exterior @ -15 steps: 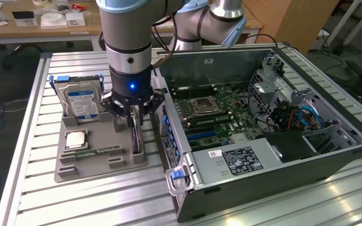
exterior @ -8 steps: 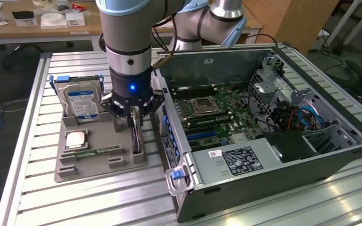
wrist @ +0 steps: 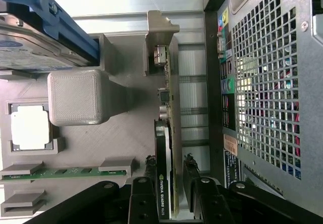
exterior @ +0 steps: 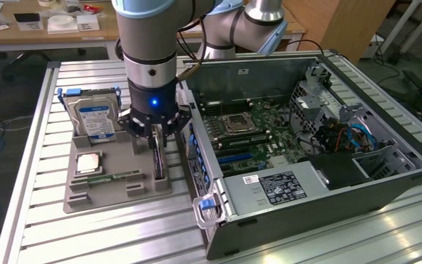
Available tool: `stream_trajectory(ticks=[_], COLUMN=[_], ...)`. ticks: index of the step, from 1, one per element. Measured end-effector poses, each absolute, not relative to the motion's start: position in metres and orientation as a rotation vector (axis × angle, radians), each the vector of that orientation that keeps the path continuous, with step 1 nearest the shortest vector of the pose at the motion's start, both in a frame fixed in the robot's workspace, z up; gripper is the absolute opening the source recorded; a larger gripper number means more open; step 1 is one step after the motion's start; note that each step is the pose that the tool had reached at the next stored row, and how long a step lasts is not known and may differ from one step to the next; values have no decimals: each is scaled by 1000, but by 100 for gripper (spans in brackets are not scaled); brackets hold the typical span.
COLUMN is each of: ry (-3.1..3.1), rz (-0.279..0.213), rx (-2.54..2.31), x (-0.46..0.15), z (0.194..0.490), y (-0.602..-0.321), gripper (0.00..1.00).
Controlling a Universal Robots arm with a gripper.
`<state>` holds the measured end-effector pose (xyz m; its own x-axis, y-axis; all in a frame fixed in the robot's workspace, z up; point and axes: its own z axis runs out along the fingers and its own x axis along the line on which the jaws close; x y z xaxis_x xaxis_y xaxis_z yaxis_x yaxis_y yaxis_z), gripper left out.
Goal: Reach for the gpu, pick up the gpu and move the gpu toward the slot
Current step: 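Reach for the gpu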
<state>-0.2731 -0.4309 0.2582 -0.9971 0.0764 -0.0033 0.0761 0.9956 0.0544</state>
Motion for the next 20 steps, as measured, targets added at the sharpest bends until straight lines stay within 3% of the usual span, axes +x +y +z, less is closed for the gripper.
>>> stream_trajectory(ticks=[20], ry=[3132], rz=[85], rx=[119], x=[-275], z=[248], y=[-427], gripper=[36])
